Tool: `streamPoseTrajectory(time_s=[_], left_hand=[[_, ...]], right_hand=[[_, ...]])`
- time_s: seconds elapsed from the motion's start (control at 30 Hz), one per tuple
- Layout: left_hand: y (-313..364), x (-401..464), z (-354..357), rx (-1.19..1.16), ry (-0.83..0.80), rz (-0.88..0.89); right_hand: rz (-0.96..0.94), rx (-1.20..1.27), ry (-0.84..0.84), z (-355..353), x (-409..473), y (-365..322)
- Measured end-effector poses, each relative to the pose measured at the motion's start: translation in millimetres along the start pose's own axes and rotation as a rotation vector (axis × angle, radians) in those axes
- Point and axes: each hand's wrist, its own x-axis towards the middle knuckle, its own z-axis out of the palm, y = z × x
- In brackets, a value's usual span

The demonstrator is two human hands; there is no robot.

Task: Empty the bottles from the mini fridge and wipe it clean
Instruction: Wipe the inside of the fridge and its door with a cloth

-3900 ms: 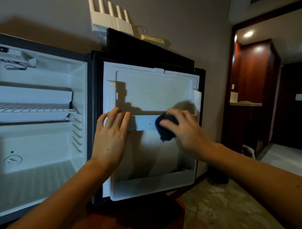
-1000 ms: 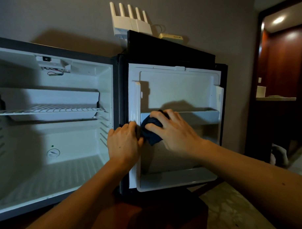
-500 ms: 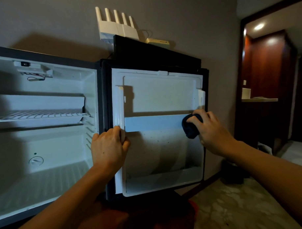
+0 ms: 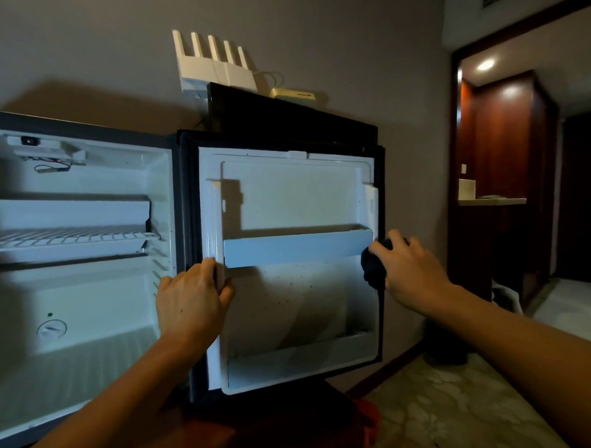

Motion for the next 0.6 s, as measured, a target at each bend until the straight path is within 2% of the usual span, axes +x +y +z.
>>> streamPoseTrajectory(time_s=[0.2, 0.43, 0.6], left_hand=[[1, -2, -1, -0.039, -0.012, -0.025], [2, -6, -1, -0.068, 0.022, -0.046], [2, -6, -1, -0.077, 0.043, -0.053]], right_hand=[[-0.056, 0.041, 0.025, 2, -13, 2], [-0.193, 0.204, 0.35, -33, 3, -8], [-0.326, 0.16, 0.44, -63, 47, -52]])
